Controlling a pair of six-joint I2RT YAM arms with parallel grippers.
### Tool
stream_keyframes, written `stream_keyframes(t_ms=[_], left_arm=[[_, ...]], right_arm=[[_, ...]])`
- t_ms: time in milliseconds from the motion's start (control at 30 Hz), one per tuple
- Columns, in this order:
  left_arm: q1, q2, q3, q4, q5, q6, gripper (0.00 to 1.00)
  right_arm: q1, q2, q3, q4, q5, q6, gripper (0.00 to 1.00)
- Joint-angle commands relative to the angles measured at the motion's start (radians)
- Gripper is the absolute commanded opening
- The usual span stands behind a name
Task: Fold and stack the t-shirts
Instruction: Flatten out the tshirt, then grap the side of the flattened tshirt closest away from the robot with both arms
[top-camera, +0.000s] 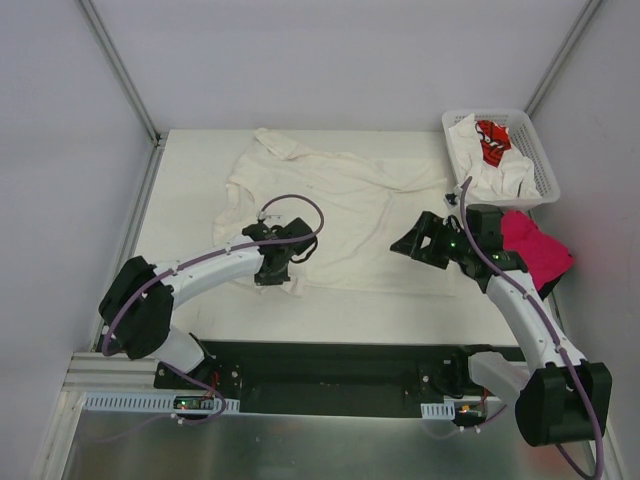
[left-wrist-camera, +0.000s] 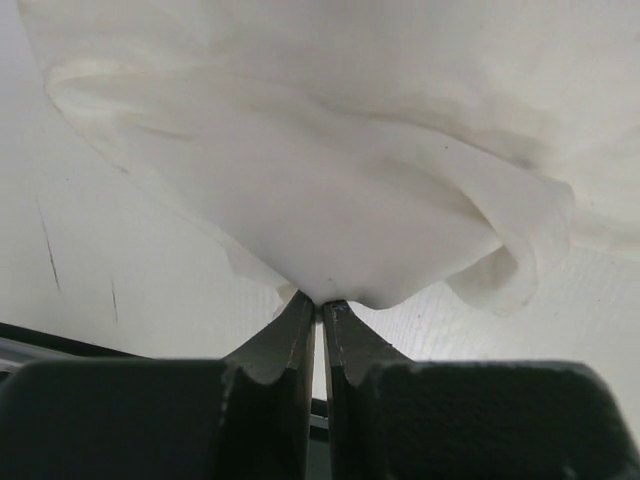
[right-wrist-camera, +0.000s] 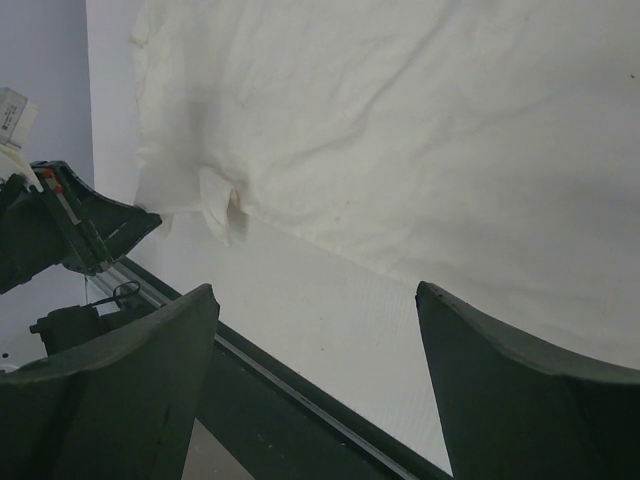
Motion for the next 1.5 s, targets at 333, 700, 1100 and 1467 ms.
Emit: stream_keyframes(t_ms=[333,700,1100,1467], left_arm=[[0.017,0.068,0.239,-0.040,-0.164,0.073,0.10],[0.096,0.208,0.373,0.032,-0.183,0.184,0.18],[0.097,-0.038,0.108,0.028,-0.046,0.120,0.17],[0.017,-0.245,0.034,-0.259,0.046,0.127,0.52]], right_arm=[[-0.007,-0.116,-0.020,-0.040,0.024,-0.019,0.83],[-0.007,-0.209,0.037,-0.148,0.056,-0.042,0.83],[-0.007,-0.205,0.057,-0.168,0.050,-0.057,0.83],[-0.007,-0.134,0.037,-0.068,0.006,-0.020,0.83]])
